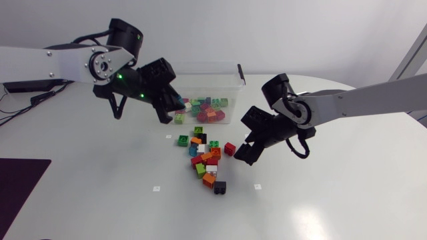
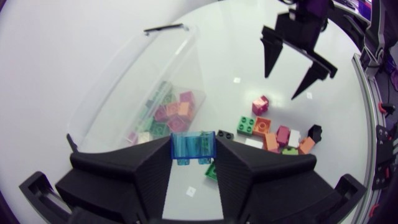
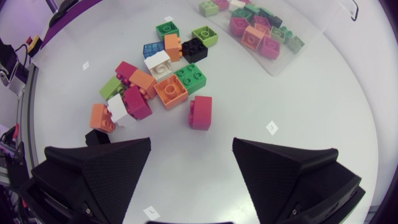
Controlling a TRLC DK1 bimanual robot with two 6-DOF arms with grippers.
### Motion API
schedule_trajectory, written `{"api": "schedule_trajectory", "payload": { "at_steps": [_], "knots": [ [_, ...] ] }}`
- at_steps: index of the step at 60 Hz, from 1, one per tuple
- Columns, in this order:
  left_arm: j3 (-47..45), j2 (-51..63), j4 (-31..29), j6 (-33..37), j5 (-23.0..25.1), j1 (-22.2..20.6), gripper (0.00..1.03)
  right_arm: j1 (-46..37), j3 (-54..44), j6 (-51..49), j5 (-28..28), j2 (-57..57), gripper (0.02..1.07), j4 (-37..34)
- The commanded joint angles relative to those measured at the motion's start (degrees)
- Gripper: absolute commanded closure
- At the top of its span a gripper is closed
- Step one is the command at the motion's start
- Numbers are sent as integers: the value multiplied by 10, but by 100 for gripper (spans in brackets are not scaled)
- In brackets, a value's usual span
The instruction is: Place the duplo bricks in the container
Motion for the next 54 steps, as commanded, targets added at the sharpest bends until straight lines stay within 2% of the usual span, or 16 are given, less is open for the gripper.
{"api": "schedule_trajectory", "payload": {
  "at_steps": [1, 19, 41, 48, 54],
  "knots": [
    [37, 15, 20, -40, 11, 8, 79, 5, 6, -19, -1, 23, 12, 7],
    [127, 87, 98, -125, 15, 34, 79, 5, 19, -29, 0, 48, 12, 10],
    [264, 207, 100, -161, 14, 54, 78, 5, 29, -36, 8, 60, 12, 14],
    [298, 230, 99, -167, 10, 61, 55, 12, 43, -31, 19, 71, 12, 16],
    [313, 237, 91, -168, 9, 65, 20, 15, 56, -24, 26, 81, 15, 21]
  ]
}}
